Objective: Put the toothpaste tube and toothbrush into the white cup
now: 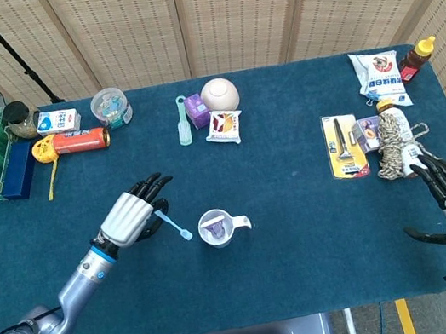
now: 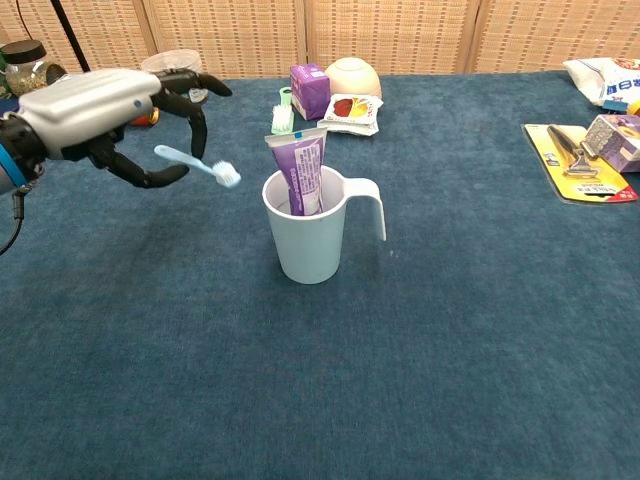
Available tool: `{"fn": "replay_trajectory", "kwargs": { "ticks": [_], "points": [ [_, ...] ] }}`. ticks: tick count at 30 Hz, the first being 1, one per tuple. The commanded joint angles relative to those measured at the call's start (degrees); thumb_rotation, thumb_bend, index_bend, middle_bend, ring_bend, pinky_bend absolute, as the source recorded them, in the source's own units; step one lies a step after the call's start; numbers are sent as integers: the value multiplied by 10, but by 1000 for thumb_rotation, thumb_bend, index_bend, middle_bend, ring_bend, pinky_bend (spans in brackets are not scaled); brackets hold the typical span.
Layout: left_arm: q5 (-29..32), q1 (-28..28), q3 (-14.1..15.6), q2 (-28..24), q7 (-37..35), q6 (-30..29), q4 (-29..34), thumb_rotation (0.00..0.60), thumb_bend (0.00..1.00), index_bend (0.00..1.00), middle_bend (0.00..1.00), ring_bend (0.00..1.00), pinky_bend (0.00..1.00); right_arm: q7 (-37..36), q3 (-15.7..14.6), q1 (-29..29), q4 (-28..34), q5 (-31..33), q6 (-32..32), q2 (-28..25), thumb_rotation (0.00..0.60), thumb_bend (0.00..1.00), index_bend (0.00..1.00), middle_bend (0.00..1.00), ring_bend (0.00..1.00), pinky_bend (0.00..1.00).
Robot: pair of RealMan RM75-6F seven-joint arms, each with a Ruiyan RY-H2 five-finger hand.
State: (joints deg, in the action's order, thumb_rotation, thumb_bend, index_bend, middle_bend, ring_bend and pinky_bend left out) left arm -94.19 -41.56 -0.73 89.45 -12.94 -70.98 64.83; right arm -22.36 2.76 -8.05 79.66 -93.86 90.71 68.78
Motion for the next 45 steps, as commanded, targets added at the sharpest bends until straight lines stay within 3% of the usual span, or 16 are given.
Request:
{"fn": "replay_trajectory", "kwargs": {
  "ticks": [1,9,12,24,33,45],
  "points": [
    [-1,27,-16,-25,-129,-71,-2,600,402,567,121,64,237,1,0,0,1,0,0,0,600,0,14,0,0,43],
    [21,40,-41,-21,-258,-101,13,600,402,567,121,64,237,6,-2,-1,3,-2,-1,1,600,1,15,0,0,43],
    [18,34,-45,-19,-300,-98,46,600,402,567,121,62,237,6,-2,-2,3,-2,-3,1,600,0,15,0,0,43],
    [40,-11,-60,1,-290,-4,172,600,402,567,121,53,237,3,-3,-2,0,-1,-5,1,600,1,15,0,0,43],
    [83,-25,-93,28,-332,31,188,600,402,567,121,49,237,-5,-1,-3,-5,2,-9,2,600,0,15,0,0,44],
    [109,-36,-91,9,-368,102,218,600,401,557,112,31,237,-9,-2,-3,-4,0,-5,0,600,0,15,0,0,44]
  ]
}}
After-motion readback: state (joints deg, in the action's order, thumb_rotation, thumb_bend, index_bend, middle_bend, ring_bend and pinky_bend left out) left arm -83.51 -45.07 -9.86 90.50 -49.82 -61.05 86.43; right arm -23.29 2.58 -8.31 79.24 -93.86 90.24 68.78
